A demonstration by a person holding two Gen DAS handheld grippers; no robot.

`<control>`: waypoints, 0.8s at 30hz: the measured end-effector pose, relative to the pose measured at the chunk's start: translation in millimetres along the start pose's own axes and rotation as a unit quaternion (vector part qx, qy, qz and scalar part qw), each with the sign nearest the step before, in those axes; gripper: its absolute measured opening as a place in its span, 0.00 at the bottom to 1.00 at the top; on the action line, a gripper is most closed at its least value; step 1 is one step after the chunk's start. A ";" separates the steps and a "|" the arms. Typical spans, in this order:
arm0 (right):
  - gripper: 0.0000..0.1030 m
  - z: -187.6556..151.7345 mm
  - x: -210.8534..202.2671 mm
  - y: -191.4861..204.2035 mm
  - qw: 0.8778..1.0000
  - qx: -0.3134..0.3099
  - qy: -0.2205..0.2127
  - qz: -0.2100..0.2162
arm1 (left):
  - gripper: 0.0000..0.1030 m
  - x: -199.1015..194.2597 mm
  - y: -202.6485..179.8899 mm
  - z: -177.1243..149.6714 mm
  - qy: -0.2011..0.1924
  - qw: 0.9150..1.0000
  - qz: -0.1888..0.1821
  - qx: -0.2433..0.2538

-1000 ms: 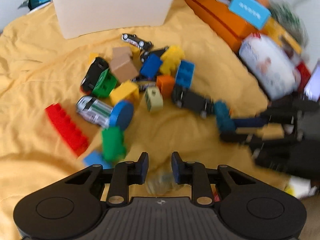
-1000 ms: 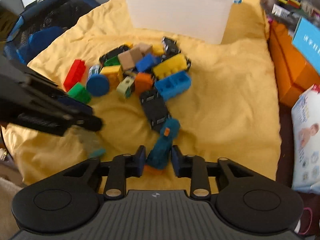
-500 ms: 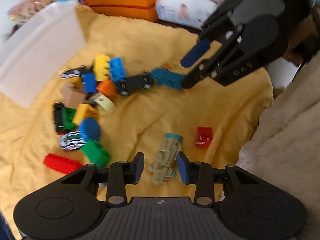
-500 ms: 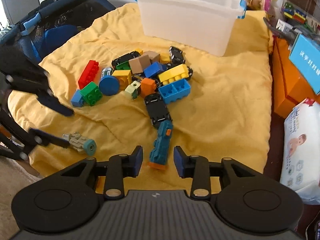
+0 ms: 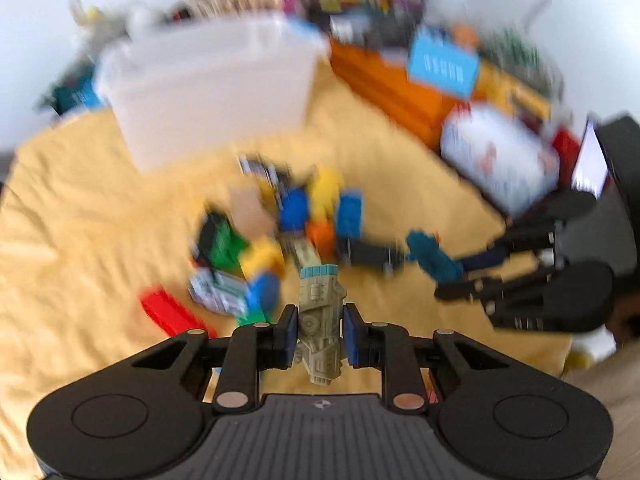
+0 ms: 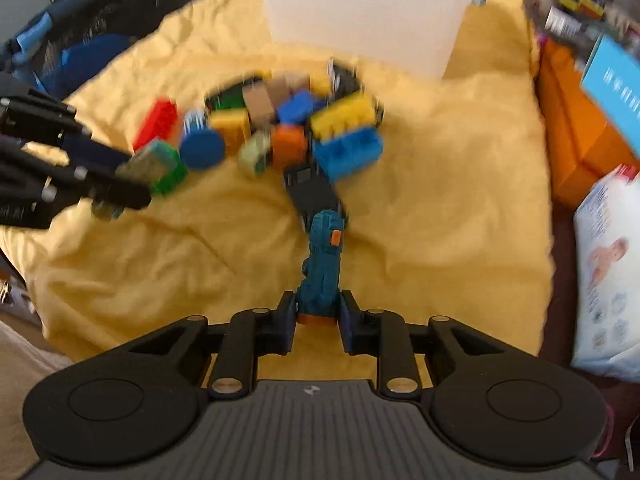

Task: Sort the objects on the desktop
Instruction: 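Grasp the beige camouflage figure with the left tool while the right holds the teal figure, then carry both figures over the white bin and open both tools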

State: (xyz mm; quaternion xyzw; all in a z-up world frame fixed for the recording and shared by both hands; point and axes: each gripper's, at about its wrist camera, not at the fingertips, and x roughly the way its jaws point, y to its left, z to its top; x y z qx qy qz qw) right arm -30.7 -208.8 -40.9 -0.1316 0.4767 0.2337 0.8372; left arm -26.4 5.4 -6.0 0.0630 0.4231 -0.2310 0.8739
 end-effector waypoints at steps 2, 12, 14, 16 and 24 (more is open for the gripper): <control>0.24 8.7 -16.5 0.2 1.000 -0.007 -0.029 -0.007 | 0.26 -13.4 0.1 11.3 -0.035 0.999 0.013 -0.012; 0.24 68.1 -24.9 -12.4 0.995 -0.022 -0.087 -0.033 | 0.26 -10.8 28.4 76.8 -0.117 0.992 0.050 -0.025; 0.24 97.6 -32.2 -20.2 0.991 -0.025 -0.124 -0.041 | 0.26 -9.5 40.3 104.0 -0.137 0.989 0.055 -0.025; 0.24 124.4 -37.4 -29.5 0.987 -0.017 -0.153 -0.047 | 0.26 -6.5 46.3 125.5 -0.152 0.986 0.069 -0.018; 0.26 223.3 -19.2 -64.4 0.975 0.027 -0.205 -0.080 | 0.30 44.9 90.6 207.1 -0.168 0.976 0.131 -0.043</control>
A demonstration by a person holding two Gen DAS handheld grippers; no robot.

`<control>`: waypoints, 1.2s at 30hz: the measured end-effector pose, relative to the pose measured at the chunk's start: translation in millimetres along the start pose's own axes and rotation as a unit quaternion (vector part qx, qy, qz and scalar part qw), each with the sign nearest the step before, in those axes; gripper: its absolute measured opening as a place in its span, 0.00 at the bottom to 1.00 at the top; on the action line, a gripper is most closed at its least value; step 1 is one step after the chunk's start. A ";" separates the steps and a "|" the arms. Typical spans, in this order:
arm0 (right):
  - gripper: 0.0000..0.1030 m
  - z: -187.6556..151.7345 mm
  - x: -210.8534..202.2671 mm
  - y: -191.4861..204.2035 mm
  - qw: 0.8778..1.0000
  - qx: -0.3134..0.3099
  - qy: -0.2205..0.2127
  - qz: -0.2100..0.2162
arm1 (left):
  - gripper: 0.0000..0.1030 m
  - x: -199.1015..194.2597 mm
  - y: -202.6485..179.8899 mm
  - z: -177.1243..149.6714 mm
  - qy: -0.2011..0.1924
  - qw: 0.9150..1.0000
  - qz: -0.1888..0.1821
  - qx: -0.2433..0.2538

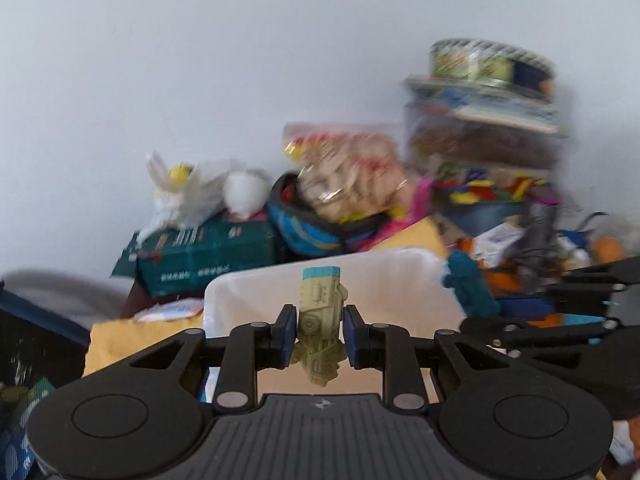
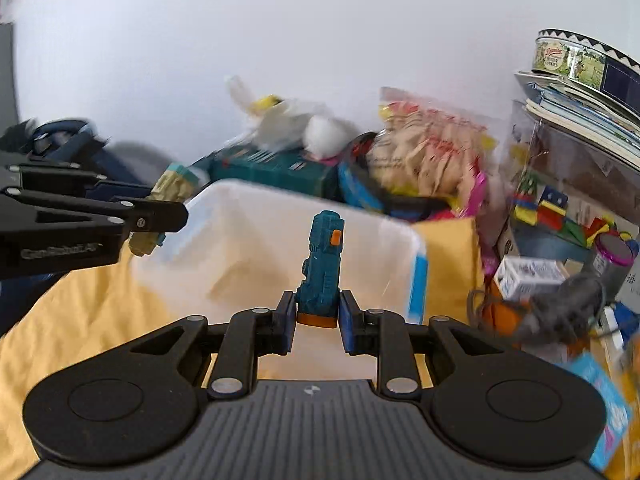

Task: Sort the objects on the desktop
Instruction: 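Carry both figures over the white bin and open both tools, then return to the toy pile and grasp the green toy car with the right tool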

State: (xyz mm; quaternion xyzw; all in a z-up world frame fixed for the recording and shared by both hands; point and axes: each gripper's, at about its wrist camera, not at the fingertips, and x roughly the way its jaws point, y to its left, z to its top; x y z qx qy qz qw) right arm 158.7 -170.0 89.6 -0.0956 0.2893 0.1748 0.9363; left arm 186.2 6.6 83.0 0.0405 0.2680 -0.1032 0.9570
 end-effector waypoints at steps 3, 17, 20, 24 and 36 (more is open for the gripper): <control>0.40 6.1 29.5 -1.1 1.000 0.007 0.026 -0.008 | 0.47 20.4 2.2 -7.4 0.021 1.000 0.012 -0.006; 0.40 -28.9 -2.9 11.0 0.999 0.009 0.028 0.024 | 0.65 -42.0 -3.7 -59.3 0.041 0.999 -0.029 0.001; 0.40 -50.8 -20.2 12.5 0.999 0.008 0.034 0.034 | 0.65 -57.3 -11.6 -86.9 0.064 0.997 -0.036 0.026; 0.40 -87.1 -35.5 18.4 0.996 -0.005 0.067 0.052 | 0.65 -74.5 -27.0 -129.7 0.114 0.991 -0.049 0.052; 0.36 -182.1 -67.5 59.5 0.981 -0.103 0.128 0.102 | 0.65 -99.6 -58.5 -203.4 0.206 0.973 -0.091 0.045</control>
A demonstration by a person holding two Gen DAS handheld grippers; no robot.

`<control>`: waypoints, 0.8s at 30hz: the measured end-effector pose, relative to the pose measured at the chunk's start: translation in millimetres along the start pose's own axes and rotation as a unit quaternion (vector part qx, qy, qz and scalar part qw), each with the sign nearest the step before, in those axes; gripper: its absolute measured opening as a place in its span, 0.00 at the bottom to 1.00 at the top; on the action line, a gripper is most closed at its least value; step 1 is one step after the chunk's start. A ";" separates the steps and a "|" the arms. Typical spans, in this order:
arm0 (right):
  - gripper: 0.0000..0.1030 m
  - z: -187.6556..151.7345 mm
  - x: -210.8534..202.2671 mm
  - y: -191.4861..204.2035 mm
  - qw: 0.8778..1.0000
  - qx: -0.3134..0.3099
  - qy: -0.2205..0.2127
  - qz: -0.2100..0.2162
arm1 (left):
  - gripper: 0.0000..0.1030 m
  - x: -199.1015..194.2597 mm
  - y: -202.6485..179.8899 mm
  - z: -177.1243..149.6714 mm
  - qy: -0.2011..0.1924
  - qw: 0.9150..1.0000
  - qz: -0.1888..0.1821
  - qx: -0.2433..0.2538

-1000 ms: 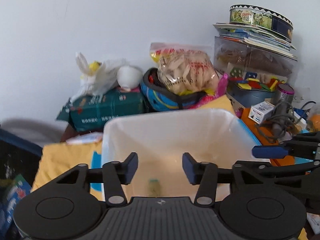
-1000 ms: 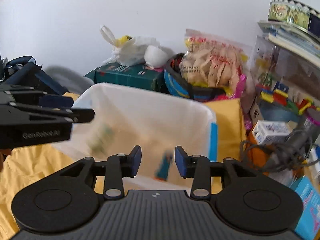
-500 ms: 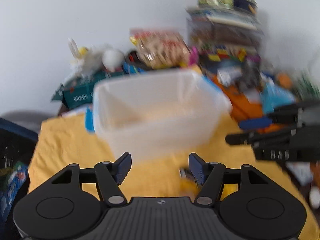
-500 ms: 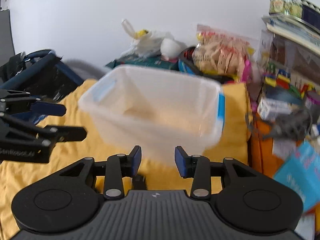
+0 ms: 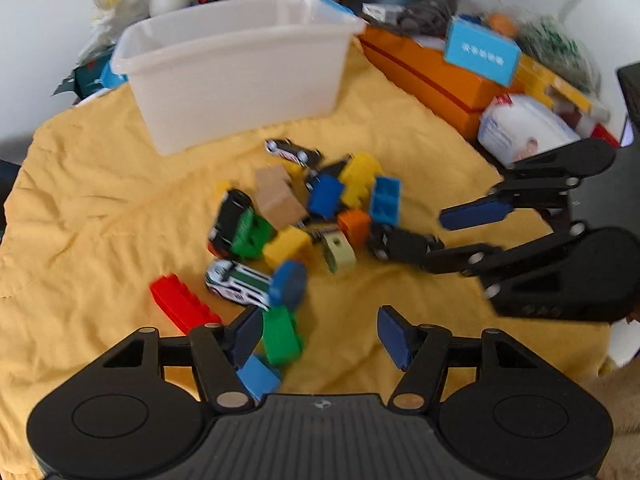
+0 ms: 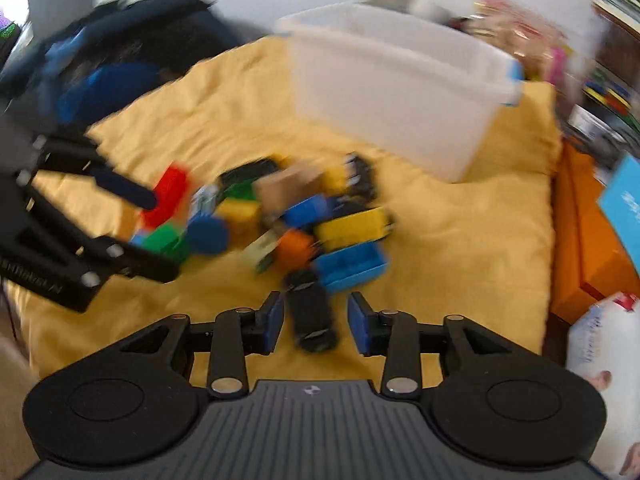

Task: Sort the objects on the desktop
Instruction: 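Return to the toy pile and grasp the green toy car with the right tool, then grasp the red-green race car with the left tool while the right holds the green car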

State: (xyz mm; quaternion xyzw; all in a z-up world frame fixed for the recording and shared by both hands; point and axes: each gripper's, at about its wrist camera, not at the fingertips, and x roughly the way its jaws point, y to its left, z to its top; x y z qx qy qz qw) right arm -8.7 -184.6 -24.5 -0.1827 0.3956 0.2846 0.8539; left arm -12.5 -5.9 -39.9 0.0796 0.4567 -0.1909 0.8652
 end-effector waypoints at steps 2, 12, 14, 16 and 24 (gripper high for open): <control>0.33 -1.7 7.8 12.0 1.000 -0.024 0.011 -0.009 | 0.65 -0.4 -2.6 -0.8 0.001 1.000 -0.001 0.003; 0.22 -12.0 40.3 30.8 0.989 -0.118 0.038 -0.082 | 0.65 -2.3 -0.3 -11.5 0.008 1.000 0.006 -0.015; 0.20 -11.4 35.6 25.1 0.992 -0.095 0.042 -0.071 | 0.65 -4.1 2.2 -9.1 -0.002 1.000 0.015 -0.013; 0.18 -8.9 27.3 14.2 0.997 -0.044 0.048 -0.036 | 0.65 -2.9 9.1 0.7 -0.012 0.999 0.033 -0.011; 0.19 -25.6 17.6 -39.1 0.952 0.230 0.081 0.186 | 0.62 38.6 83.2 56.8 -0.025 0.994 0.012 -0.102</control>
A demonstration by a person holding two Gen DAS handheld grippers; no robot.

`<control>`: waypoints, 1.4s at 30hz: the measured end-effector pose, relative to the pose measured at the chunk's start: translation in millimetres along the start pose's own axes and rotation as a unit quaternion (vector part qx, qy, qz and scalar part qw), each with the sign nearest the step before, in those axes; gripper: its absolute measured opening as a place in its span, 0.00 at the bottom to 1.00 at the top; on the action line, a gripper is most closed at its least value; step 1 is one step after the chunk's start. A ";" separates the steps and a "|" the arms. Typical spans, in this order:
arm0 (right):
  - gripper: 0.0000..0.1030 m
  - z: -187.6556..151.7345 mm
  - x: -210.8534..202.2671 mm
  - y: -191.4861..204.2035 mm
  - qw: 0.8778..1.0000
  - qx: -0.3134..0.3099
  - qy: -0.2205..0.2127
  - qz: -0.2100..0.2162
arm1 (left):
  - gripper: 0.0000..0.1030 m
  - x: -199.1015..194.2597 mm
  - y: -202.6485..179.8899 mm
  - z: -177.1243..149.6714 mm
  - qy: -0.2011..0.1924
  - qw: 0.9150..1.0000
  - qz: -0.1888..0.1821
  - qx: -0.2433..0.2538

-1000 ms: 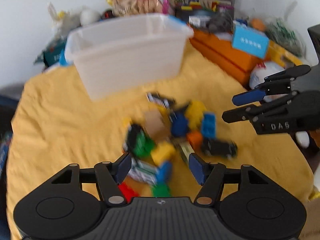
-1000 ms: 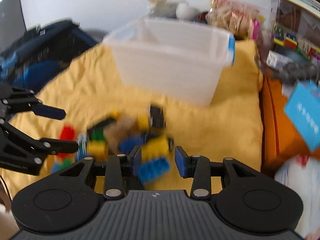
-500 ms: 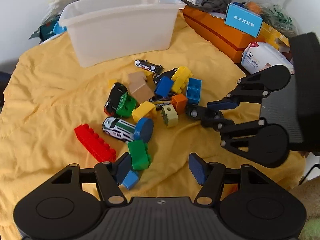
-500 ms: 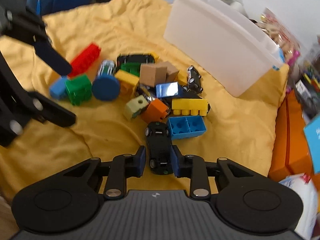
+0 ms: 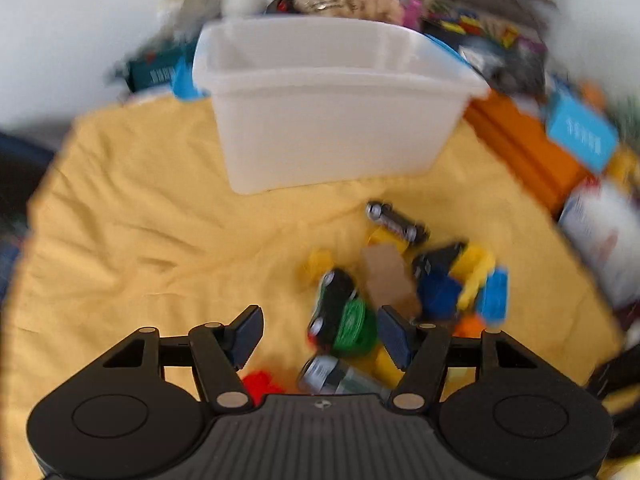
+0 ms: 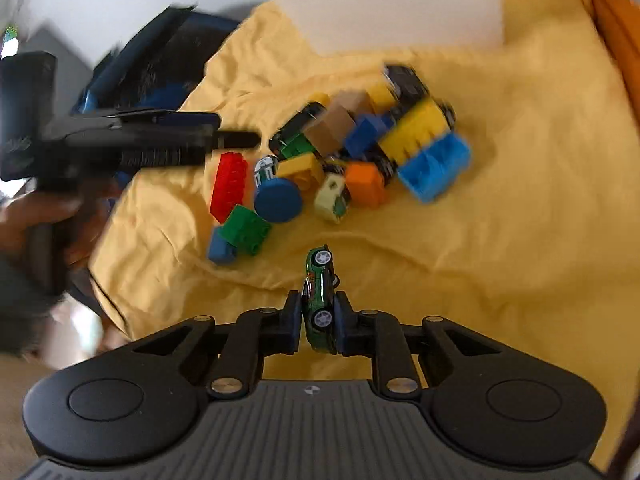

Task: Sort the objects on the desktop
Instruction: 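Grasp the red-green race car with the left tool while the right holds the green car, then lift both held cars and carry them over the white bin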

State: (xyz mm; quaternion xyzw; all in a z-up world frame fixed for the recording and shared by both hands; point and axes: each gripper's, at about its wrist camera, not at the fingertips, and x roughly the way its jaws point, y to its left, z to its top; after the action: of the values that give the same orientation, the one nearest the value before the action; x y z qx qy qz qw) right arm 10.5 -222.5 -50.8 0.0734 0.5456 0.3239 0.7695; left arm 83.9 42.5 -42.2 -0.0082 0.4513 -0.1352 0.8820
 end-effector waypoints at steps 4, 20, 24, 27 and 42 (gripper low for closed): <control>0.28 -8.9 3.7 -13.3 0.999 0.029 -0.004 -0.015 | 0.48 37.1 18.9 7.5 0.043 0.997 -0.052 -0.044; 0.34 -12.6 3.3 4.5 0.994 -0.020 -0.038 -0.100 | 0.20 48.1 10.7 2.6 0.041 0.997 -0.055 -0.047; 0.34 -14.8 3.1 10.4 0.991 -0.049 -0.036 -0.116 | 0.20 13.3 -8.6 0.9 -0.003 1.000 0.011 0.020; 0.34 -16.9 -0.4 14.5 0.987 -0.073 -0.042 -0.138 | 0.20 -23.2 -43.2 -12.6 -0.025 0.990 0.058 0.124; 0.36 -23.9 14.9 39.5 0.966 -0.200 -0.018 -0.162 | 0.30 -28.7 -142.0 -121.6 0.005 0.939 0.120 0.322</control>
State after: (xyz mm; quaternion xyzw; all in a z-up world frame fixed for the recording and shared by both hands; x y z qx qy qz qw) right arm -24.3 -188.9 -53.6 -0.1651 0.4606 0.2963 0.8202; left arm -62.0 -74.1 -72.1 0.3308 0.3859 -0.1662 0.8450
